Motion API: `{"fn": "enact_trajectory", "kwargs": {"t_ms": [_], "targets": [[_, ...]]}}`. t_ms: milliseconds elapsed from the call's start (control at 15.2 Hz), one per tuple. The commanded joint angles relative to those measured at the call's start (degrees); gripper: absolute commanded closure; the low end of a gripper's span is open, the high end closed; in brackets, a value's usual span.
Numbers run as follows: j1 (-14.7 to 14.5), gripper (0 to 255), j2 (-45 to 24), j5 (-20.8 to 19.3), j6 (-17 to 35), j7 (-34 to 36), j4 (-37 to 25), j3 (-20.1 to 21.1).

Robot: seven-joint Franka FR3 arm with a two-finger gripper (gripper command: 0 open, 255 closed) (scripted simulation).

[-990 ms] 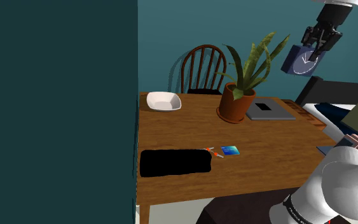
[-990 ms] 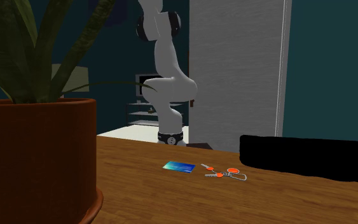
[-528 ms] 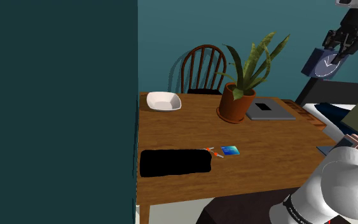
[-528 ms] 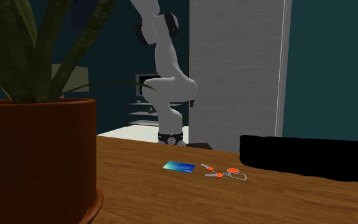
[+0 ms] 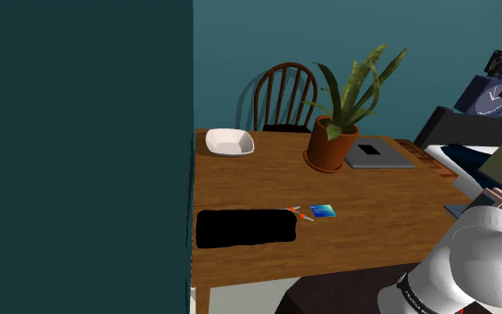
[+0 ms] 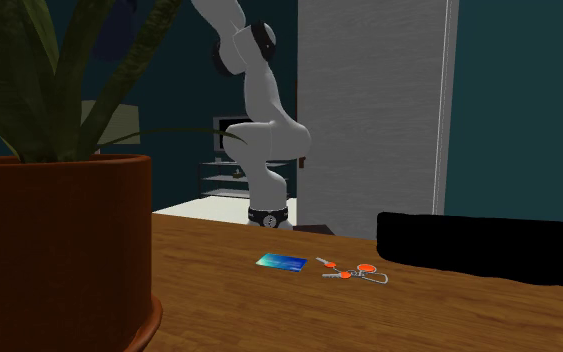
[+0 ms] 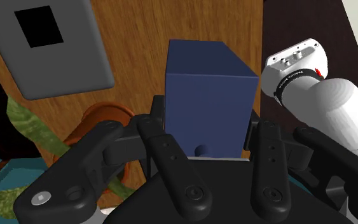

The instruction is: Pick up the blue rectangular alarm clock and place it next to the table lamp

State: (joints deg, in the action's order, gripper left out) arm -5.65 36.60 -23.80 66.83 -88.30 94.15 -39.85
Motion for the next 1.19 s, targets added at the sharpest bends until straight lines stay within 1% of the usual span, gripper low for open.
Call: {"fn": "enact_trajectory", "kwargs": {"t_ms": [0, 132, 198, 660, 1122], "targets": [[-0.4, 255, -0.8, -1.3, -0.5, -3.7, -2.6, -3.1], [-1.0, 255, -1.4, -2.5, -0.7, -6.9, -4.7, -6.1], [-1.1, 255, -1.4, -2.6, -0.8, -7.2, -5.0, -6.5], [0.9, 255, 2.7, -4.0, 3.8, -5.2, 3.7, -5.5], [2.4, 255, 6.1, -5.4, 8.2, -3.7, 11.4, -5.5]]}}
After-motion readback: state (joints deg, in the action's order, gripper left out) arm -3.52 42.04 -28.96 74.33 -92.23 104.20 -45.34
